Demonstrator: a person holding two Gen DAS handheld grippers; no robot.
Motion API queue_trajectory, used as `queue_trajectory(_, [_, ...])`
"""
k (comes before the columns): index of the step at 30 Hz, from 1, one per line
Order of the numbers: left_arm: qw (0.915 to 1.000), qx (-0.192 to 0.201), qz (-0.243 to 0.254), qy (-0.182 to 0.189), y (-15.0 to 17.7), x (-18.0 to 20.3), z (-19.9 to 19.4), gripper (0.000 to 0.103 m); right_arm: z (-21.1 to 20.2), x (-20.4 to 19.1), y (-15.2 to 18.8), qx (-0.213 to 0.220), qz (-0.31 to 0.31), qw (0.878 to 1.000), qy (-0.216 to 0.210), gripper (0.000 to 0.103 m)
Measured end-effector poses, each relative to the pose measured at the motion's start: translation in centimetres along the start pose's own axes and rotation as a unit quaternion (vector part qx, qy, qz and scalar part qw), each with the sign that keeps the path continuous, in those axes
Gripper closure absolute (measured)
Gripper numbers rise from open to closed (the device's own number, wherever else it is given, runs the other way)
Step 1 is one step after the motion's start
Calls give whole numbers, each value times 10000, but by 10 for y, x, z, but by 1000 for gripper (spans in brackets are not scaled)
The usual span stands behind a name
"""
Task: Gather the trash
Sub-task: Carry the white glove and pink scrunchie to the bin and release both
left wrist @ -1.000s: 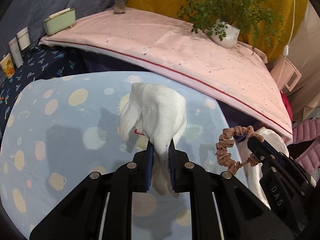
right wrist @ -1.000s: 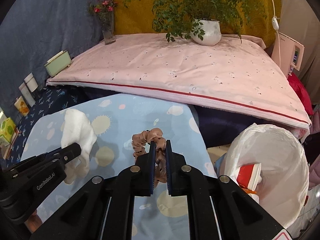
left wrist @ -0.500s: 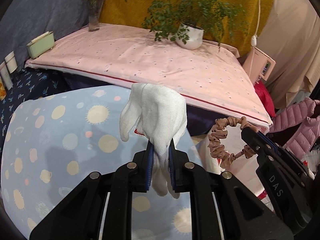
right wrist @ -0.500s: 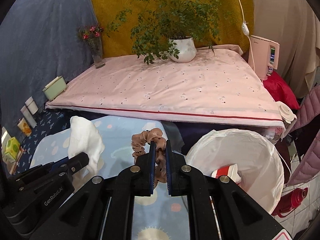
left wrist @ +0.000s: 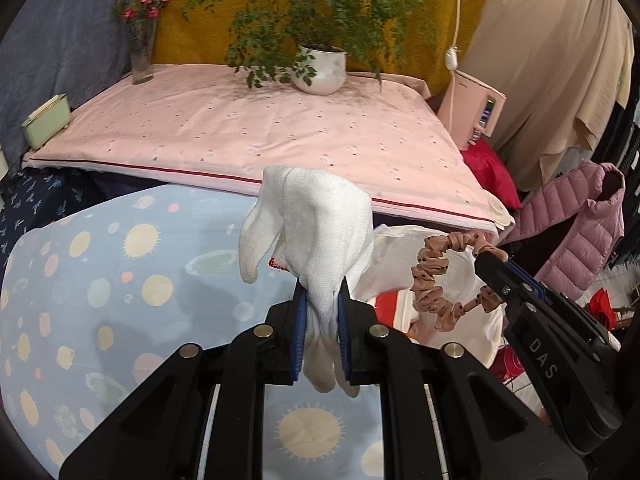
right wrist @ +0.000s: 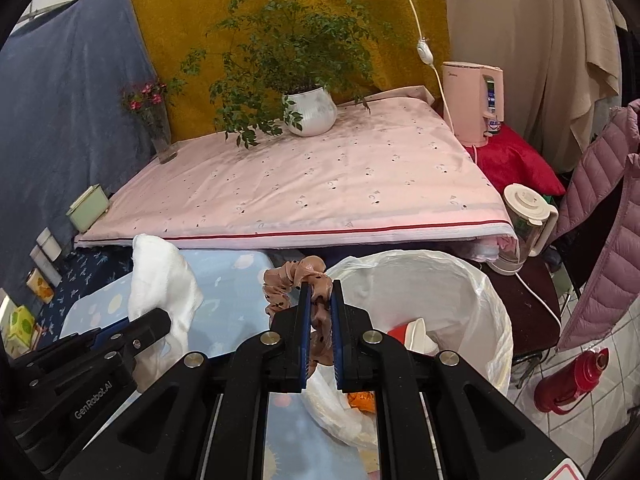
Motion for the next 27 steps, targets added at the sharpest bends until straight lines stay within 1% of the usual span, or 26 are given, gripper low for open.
queue_trajectory(14, [9985,-236,334,370,12,60,20,89,-4,58,9,-49,337,9990,306,94])
queue_trajectory(22, [9971,-360,465,475,18,80,34,88,0,83,17,-128,465,9978,445,94])
queue_trajectory(27, [9965,-457,472,522,23,86,42,87,5,90,20,-202,505,9974,471,94])
Point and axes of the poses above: each gripper's, at about its wrist camera, not at the fingertips, and z roughly the way its jaws point, x to its right, y to its underside, the point moved 1 cm from there along z, roughly the way its jaws point, and after that the axes turned 13 degrees about x, right-handed, at the moved point
